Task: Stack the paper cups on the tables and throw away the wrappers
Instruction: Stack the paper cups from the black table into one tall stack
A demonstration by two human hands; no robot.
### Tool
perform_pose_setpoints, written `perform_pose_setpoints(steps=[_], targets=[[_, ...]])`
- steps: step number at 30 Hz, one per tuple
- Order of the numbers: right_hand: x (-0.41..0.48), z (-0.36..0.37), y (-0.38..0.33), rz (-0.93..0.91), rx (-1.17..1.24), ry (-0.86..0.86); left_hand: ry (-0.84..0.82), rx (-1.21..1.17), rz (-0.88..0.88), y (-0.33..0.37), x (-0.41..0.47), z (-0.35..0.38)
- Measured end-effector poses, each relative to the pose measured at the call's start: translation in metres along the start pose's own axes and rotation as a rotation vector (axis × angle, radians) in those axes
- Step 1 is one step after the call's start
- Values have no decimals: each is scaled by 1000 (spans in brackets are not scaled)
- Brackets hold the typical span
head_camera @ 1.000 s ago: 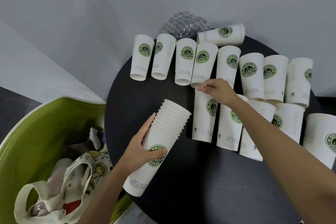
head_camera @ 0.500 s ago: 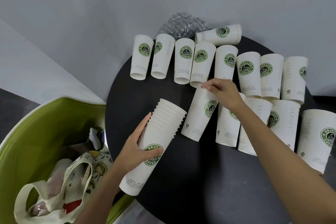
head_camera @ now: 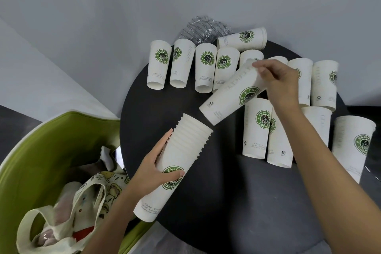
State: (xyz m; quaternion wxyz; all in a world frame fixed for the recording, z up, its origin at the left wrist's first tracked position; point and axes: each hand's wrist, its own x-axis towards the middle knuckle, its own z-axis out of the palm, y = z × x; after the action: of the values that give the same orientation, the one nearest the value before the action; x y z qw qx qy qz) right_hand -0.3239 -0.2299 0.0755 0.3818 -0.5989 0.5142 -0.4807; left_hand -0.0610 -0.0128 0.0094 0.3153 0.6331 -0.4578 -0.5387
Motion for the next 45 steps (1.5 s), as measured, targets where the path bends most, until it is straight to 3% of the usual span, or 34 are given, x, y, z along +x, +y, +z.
perform_pose_setpoints(steps=[16,25,39,45], targets=[[-68,40,-12,103,137,-284,-54,-41,21,8,-10,11],[-102,46,-14,131,43,-378,-84,-51,41,12,-7,25],[-116,27,-9,115,57,-373,-64,-37,59,28,2,52],[-88,6,7,112,71,-226,-35,-40,38,28,6,60]])
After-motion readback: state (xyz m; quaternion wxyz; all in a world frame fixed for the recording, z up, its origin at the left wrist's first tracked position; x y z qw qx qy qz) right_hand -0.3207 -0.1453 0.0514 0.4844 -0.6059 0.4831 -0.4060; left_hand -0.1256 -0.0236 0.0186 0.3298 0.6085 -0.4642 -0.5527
